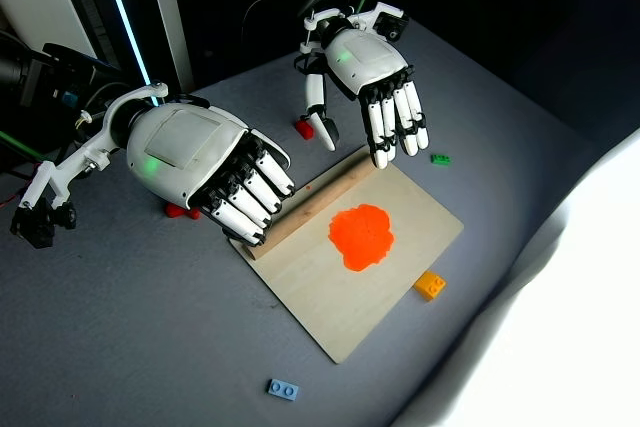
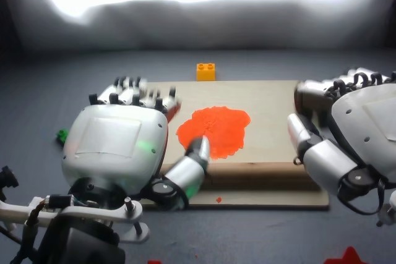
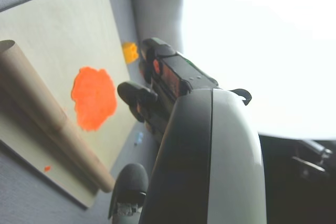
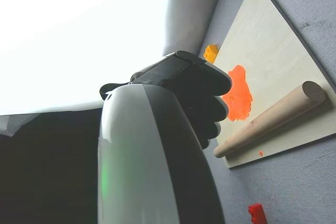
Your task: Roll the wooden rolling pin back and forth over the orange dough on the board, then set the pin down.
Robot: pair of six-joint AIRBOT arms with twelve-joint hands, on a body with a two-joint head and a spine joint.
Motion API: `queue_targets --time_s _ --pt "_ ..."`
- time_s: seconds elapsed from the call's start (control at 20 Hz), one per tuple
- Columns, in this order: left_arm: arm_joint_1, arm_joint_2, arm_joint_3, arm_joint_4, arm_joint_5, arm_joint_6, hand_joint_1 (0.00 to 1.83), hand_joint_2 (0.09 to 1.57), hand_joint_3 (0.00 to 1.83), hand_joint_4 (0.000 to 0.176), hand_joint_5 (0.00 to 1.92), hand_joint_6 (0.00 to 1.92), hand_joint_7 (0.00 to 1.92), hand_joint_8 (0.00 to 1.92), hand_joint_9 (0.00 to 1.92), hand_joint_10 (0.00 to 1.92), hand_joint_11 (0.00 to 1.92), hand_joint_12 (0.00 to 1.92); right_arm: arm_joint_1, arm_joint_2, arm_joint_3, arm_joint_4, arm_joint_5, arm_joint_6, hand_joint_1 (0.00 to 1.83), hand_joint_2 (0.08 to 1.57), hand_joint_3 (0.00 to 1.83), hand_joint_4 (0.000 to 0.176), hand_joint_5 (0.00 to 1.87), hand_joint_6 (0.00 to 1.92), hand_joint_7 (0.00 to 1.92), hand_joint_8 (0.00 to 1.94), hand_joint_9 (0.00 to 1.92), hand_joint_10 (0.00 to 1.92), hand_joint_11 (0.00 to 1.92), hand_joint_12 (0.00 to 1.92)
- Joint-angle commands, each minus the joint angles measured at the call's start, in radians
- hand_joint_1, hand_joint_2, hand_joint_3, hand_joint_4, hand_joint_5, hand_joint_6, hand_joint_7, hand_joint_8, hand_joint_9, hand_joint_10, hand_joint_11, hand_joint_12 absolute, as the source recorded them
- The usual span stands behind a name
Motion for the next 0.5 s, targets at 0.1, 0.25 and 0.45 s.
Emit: queue_targets --time_s 0.1,0.25,0.45 --pt "-0.004 -0.007 0.005 0.091 -0.089 0.001 0.0 1.5 0.04 0.0 0.0 0.0 0.01 0.0 0.03 0.0 0.0 0.27 0.006 0.005 -0.001 -0.079 0.102 0.001 0.0 1.54 0.05 0.0 0.07 0.05 0.09 0.0 0.05 0.02 0.01 0.01" --pt "-0.001 -0.011 0.004 0.074 -0.086 0.0 0.0 1.5 0.03 0.0 0.0 0.0 0.03 0.0 0.04 0.01 0.0 0.3 0.002 0.005 -0.001 -0.079 0.101 0.001 0.0 1.53 0.04 0.0 0.05 0.04 0.05 0.0 0.02 0.0 0.0 0.0" --pt "0.007 -0.012 0.01 0.031 -0.012 -0.007 0.0 1.52 0.02 0.0 0.0 0.0 0.0 0.0 0.0 0.0 0.0 0.12 -0.027 -0.011 -0.001 -0.078 0.099 -0.004 0.0 1.54 0.04 0.0 0.13 0.07 0.12 0.03 0.05 0.02 0.0 0.0"
